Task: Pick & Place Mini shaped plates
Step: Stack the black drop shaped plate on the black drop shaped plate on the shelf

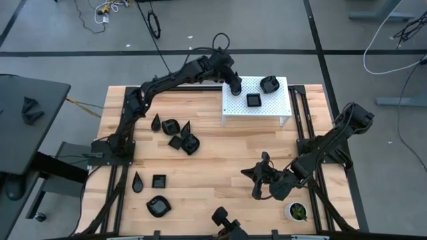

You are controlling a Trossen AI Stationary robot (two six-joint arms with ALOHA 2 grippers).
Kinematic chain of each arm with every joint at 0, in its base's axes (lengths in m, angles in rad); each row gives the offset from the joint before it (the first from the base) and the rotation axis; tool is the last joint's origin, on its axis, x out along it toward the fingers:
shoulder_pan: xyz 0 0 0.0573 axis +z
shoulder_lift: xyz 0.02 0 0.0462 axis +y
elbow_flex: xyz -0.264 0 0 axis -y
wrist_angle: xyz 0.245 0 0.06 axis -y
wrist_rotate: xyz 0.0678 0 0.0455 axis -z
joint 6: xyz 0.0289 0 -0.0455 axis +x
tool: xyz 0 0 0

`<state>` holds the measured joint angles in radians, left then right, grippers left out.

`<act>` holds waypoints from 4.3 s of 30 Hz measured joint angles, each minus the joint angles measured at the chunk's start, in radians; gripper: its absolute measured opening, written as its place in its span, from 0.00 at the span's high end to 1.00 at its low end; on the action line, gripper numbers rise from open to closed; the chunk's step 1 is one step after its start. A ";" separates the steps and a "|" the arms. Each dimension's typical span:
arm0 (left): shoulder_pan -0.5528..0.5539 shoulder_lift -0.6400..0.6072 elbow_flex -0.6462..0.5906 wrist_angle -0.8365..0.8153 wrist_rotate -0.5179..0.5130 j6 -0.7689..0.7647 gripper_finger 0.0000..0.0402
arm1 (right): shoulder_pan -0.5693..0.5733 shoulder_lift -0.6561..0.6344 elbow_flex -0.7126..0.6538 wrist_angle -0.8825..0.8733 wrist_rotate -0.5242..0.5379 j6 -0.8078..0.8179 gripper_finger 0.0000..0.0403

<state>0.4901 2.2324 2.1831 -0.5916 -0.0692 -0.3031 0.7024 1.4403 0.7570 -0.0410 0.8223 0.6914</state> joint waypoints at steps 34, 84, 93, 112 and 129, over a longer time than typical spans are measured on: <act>-0.064 0.027 0.019 -0.031 0.116 0.112 0.96 | -0.002 0.000 0.000 0.000 0.000 -0.023 0.98; -0.029 0.027 0.017 -0.235 -0.028 0.181 0.99 | -0.002 0.000 0.000 0.030 0.000 -0.029 0.98; -0.035 0.032 0.020 -0.195 -0.030 0.179 0.99 | -0.002 0.000 0.000 0.030 0.000 -0.035 0.98; -0.038 0.003 0.019 -0.216 -0.012 0.179 0.99 | -0.002 0.000 0.000 0.032 0.000 -0.045 0.98; -0.057 0.045 0.018 -0.191 -0.009 0.176 0.99 | -0.002 0.000 0.000 0.034 0.000 -0.052 0.98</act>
<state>0.4328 2.2775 2.2008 -0.7823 -0.0777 -0.1268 0.7002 1.4406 0.7570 -0.0070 0.8227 0.6395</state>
